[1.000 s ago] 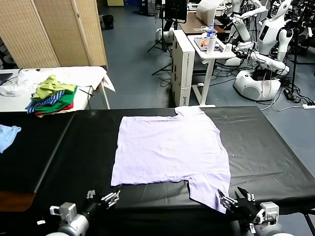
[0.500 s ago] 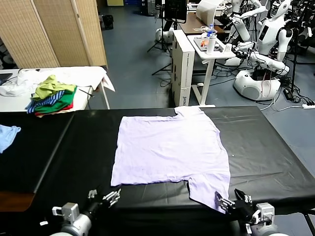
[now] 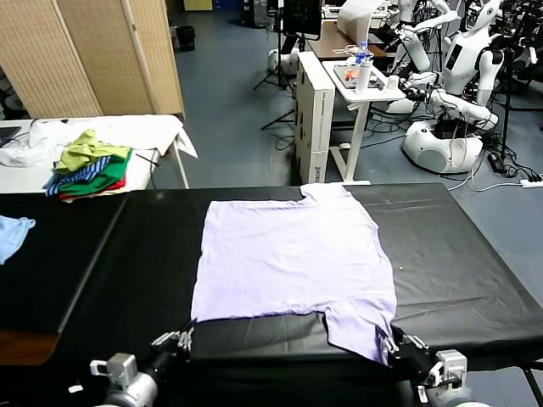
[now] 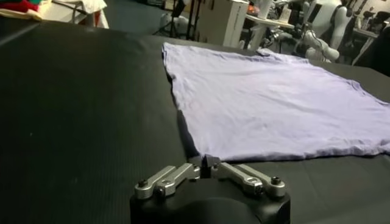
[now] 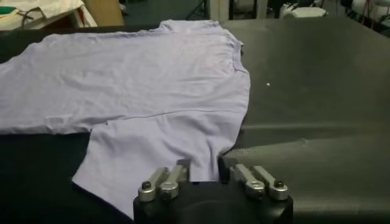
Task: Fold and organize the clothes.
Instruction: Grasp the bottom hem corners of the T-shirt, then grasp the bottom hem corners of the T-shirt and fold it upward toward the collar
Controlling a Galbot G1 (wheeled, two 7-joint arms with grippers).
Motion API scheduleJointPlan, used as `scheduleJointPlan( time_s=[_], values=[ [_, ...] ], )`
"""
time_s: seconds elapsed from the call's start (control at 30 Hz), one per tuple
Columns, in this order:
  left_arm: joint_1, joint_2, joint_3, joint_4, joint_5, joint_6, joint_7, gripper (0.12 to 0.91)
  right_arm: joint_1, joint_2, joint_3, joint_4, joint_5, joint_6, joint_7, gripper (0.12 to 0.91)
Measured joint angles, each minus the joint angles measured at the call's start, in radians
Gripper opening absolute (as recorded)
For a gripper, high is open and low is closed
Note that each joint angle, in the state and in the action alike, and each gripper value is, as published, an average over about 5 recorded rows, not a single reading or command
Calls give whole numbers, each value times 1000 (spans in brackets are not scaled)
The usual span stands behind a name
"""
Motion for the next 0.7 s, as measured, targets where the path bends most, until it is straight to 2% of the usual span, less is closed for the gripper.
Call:
scheduleJointPlan(
  time_s=[0.27, 0.5, 0.7],
  values=[
    [97, 17, -39, -75, 4, -1, -6, 147, -69, -12, 29, 84, -1, -46, 16, 140],
    [185, 16, -83, -145, 4, -12, -8, 147, -37, -34, 40, 91, 19, 50, -24, 140],
    [171, -8, -90, -155, -31, -45, -26, 147, 46, -66, 19, 42, 39, 123, -48, 140]
  ],
)
